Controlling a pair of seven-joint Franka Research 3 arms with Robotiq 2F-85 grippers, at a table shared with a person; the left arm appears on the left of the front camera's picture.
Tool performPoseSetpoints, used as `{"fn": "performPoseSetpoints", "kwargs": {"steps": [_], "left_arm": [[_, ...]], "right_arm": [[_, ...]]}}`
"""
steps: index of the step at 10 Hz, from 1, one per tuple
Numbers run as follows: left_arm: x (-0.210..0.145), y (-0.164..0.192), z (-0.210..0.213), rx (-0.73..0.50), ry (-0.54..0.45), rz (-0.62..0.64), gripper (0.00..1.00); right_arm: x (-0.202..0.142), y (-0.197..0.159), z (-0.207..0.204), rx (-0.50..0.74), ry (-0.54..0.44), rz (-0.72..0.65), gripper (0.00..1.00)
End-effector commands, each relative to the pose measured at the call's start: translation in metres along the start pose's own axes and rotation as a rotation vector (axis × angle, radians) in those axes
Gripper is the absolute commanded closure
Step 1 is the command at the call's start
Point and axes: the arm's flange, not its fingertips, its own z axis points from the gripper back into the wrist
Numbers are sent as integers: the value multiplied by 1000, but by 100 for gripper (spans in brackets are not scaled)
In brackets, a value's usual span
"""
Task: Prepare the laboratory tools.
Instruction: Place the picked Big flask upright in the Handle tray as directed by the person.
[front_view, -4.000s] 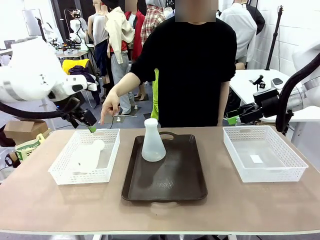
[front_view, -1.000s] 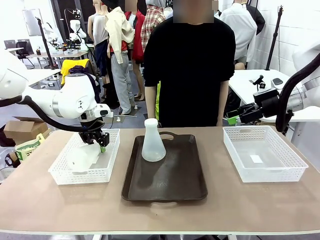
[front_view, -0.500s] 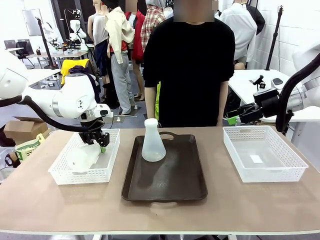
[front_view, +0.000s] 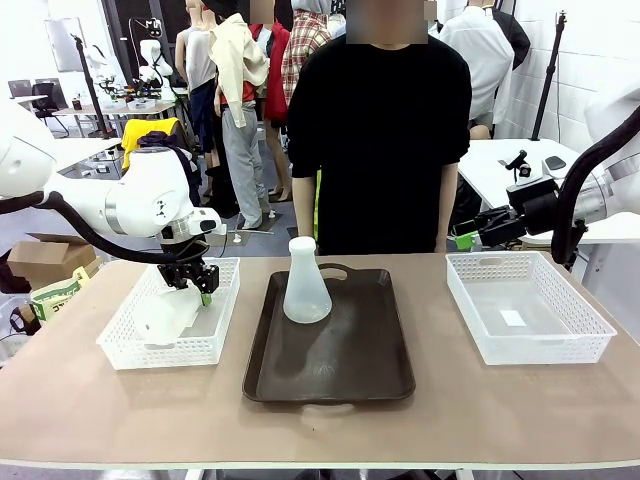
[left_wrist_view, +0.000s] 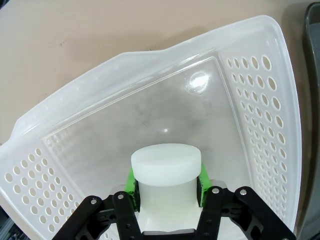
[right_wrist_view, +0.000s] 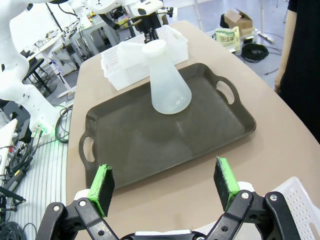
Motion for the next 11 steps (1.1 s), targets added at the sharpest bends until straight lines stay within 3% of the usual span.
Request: {"fn": "performPoseSetpoints", "kwargs": {"steps": [1, 7, 11], "left_arm": [[1, 1, 0, 10, -6, -6, 100], [0, 0, 0, 0, 0, 0, 100], [-29, -14, 61, -4, -27, 64, 100]], "right_arm": [[0, 1, 0, -2, 13, -13, 0], [0, 1, 0, -2, 13, -13, 0], [0, 1, 0, -2, 13, -13, 0]]}}
